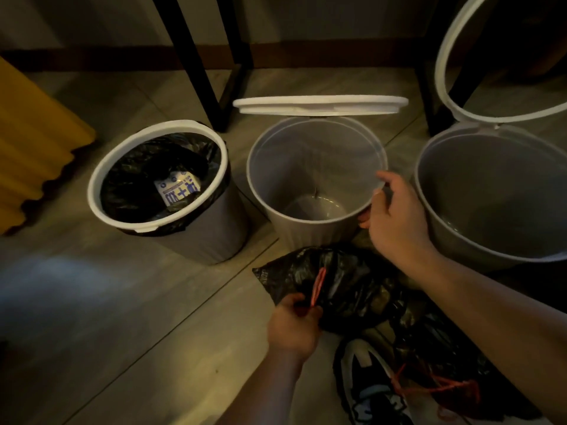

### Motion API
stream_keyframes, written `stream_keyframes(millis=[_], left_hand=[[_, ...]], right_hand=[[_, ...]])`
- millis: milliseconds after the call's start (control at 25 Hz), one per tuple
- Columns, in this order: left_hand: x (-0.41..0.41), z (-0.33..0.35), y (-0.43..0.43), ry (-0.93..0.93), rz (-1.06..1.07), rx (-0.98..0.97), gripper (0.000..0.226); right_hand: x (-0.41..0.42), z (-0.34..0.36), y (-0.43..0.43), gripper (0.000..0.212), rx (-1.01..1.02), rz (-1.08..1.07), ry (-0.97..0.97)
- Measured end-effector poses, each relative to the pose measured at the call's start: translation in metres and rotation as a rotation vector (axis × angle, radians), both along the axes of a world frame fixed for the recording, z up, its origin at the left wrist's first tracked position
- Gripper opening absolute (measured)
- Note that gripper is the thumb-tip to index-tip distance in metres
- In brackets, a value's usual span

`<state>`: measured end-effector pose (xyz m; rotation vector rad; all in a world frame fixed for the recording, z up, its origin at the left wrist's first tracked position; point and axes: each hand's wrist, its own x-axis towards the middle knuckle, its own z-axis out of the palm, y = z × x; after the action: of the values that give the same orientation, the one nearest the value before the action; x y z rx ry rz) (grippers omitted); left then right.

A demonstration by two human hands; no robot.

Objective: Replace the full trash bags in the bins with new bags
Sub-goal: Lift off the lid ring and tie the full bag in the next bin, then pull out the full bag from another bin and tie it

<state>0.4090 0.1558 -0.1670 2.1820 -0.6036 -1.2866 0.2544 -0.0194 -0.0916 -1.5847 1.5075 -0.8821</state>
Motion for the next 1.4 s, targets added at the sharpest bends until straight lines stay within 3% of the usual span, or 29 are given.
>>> stream_keyframes(millis=[80,240,320,400,520,640,720,840,1000,1200,1400], left_hand=[[0.017,0.007,0.005,0.109,0.045,-0.041,0.038],[0.072,0.044,0.024,0.163,0.046,0.036,0.029],[0.105,0.069,0.031,0.117,0.002,0.097,0.027],[0.138,0.097,0.036,0.124,0.012,0.057,0.019],[0.175,0.135,0.047,0.151,0.136,-0.136,0.01],[0.184,0.172,0.058,0.302,0.325,-0.284,0.008],[0.182,0.196,0.068,0.388,0.36,-0.348,0.01],[0.186,0.212,0.08,0.458,0.422,-0.398,0.012],[0.213,0.2,0.08,0.428,0.459,-0.421,0.007],[0.253,0.163,0.086,0.318,0.553,-0.327,0.01],[0.27,0.131,0.06,0.236,0.581,-0.315,0.011]], right_hand=[[-0.001,0.006,0.005,0.026,-0.095,-0.001,0.064],[0.012,0.02,0.02,0.022,-0.344,0.007,0.083],[0.03,0.026,0.035,0.011,-0.602,0.149,0.153],[0.053,0.039,0.05,0.005,-0.711,0.367,0.2],[0.095,0.084,0.06,0.006,-0.687,0.711,0.35],[0.137,0.151,0.067,0.01,-0.476,1.01,0.636],[0.165,0.199,0.076,0.016,-0.309,1.111,0.865],[0.208,0.244,0.085,0.02,-0.294,1.198,1.077],[0.279,0.216,0.081,0.022,-0.392,1.194,1.08],[0.331,0.117,0.067,0.035,-0.496,1.181,1.089],[0.323,0.065,0.058,0.023,-0.535,0.976,0.756]])
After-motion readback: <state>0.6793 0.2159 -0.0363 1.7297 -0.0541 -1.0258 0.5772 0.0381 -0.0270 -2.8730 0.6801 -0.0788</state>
